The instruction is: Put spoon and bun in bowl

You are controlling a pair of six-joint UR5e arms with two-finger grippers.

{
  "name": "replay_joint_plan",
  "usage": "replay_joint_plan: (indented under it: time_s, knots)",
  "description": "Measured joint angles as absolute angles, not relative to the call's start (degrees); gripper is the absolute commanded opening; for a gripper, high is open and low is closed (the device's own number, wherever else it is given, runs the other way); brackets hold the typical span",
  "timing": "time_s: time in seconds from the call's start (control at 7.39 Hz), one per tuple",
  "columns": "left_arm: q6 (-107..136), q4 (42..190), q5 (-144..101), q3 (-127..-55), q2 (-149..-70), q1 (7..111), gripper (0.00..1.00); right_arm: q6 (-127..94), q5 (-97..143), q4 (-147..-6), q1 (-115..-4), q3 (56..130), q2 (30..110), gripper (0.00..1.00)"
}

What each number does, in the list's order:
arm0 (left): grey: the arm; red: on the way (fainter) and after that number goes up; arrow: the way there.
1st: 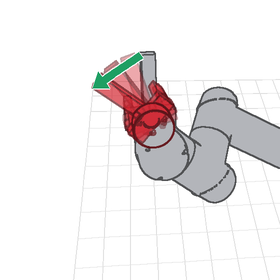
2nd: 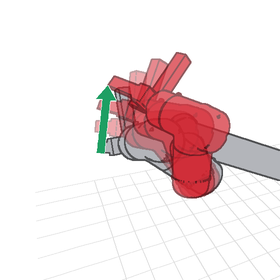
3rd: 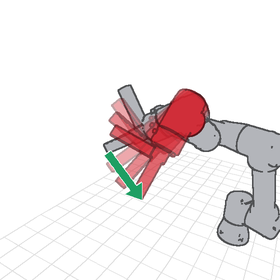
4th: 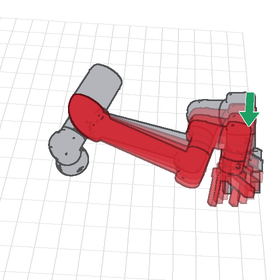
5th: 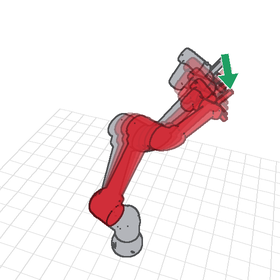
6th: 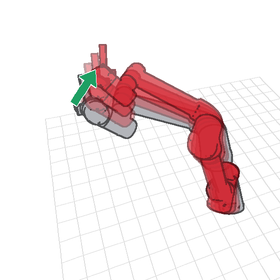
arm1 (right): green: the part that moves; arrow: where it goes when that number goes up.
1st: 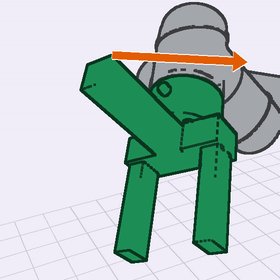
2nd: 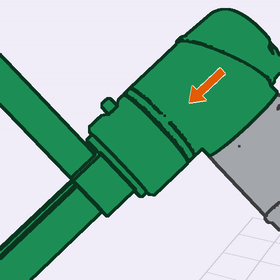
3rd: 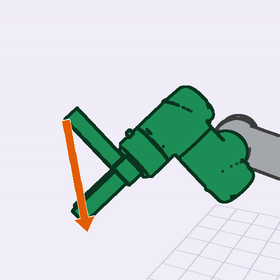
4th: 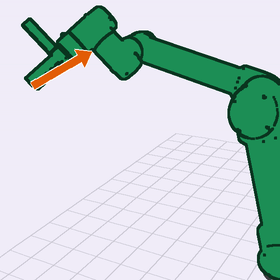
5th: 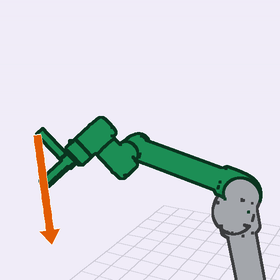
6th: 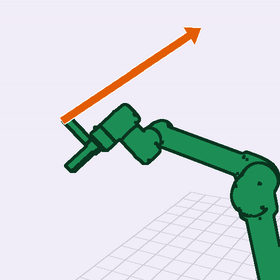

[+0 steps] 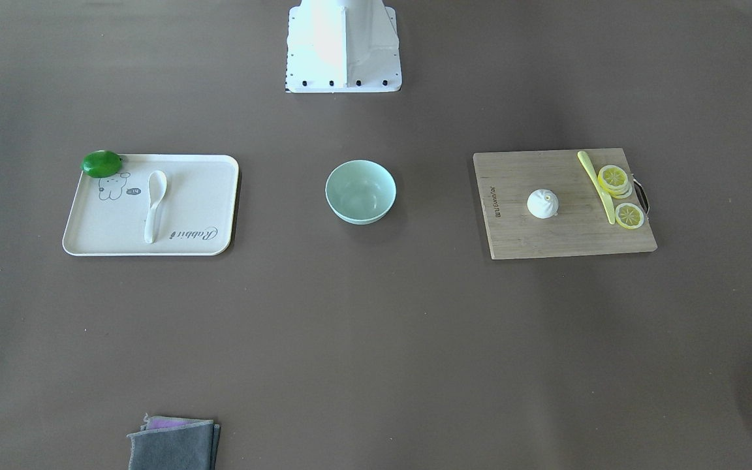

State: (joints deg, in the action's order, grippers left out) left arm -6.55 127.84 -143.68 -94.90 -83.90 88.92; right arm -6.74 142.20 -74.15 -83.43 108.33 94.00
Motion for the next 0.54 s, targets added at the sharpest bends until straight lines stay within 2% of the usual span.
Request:
replay_joint_plan:
  time_s: [0.54]
  knots:
    - [6.2,135.6,-143.1,-94.1,-85.3,81.7,0.98,-30.9,130.9,-73.9,-69.7,110.2,88.3,1.00]
